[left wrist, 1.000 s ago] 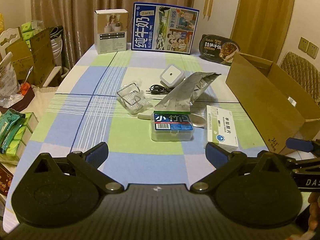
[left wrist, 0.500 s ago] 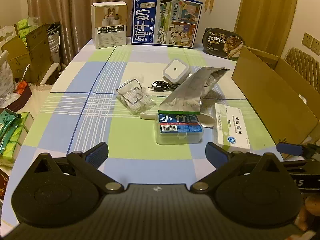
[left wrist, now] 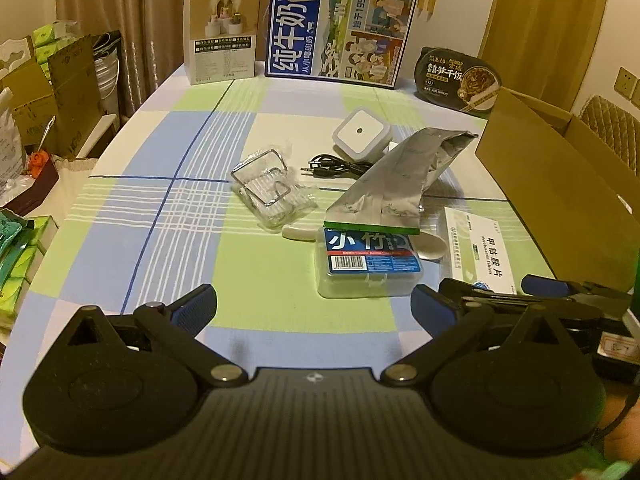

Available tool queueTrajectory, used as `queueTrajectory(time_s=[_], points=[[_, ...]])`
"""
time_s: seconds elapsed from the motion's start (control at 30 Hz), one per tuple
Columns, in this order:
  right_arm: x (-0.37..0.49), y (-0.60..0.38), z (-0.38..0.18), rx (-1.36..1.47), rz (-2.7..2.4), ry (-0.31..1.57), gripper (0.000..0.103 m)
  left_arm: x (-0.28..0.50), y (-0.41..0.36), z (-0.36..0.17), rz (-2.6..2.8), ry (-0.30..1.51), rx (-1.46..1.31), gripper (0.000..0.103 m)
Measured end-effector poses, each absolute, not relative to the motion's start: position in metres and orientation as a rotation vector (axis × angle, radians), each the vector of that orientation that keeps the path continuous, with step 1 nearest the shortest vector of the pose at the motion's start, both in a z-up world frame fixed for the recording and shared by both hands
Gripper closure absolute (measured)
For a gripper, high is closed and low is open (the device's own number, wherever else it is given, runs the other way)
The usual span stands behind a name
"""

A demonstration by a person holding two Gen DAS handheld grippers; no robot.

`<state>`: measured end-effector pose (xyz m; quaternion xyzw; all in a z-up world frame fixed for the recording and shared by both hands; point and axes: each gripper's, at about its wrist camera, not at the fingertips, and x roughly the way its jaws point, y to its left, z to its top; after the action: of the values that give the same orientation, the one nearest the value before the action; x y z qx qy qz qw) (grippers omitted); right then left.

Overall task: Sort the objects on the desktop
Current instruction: 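Move the right tool to the white medicine box while the left approaches the blue floss box, then close the right tool on the white medicine box while the left grasps the blue floss box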

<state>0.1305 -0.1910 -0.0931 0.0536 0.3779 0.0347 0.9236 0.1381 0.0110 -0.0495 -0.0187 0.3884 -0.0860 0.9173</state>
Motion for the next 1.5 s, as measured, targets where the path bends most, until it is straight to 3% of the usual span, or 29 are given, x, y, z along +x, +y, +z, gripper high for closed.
queueTrajectory(time_s=[0.07,0.13,0.3,0.7,0.73,0.8,0.83,1.17,1.23,1.27,1.5], points=[[0.130,-0.191,-0.095,0.098,0.072,0.778,0.007,0.143,0.011,-0.053,-0.179,0.805,-0.034,0.002],[0.130,-0.193,-0.096,0.092,0.080,0.784,0.027,0.148,0.009,-0.058,-0.182,0.810,-0.029,0.002],[0.123,-0.205,-0.095,0.073,0.085,0.780,0.033,0.159,0.000,-0.069,-0.199,0.818,-0.022,0.002],[0.094,-0.240,-0.087,0.040,0.077,0.762,0.033,0.195,-0.049,-0.102,-0.257,0.825,0.030,0.002],[0.093,-0.240,-0.087,0.041,0.079,0.764,0.033,0.196,-0.052,-0.104,-0.248,0.820,0.038,0.003],[0.089,-0.242,-0.087,0.044,0.092,0.770,0.033,0.199,-0.057,-0.107,-0.225,0.828,0.066,0.018],[0.086,-0.242,-0.086,0.040,0.101,0.771,0.033,0.198,-0.059,-0.107,-0.215,0.829,0.079,0.018],[0.023,-0.253,-0.086,-0.038,0.148,0.795,0.032,0.107,-0.068,-0.094,-0.281,0.853,0.077,0.018],[0.020,-0.255,-0.086,-0.046,0.139,0.790,0.013,0.094,-0.066,-0.093,-0.293,0.843,0.057,0.018],[0.019,-0.257,-0.086,-0.038,0.126,0.783,0.010,0.089,-0.065,-0.092,-0.298,0.838,0.052,0.017],[0.027,-0.257,-0.084,0.017,0.104,0.754,0.009,0.085,-0.066,-0.086,-0.270,0.814,0.062,0.012]])
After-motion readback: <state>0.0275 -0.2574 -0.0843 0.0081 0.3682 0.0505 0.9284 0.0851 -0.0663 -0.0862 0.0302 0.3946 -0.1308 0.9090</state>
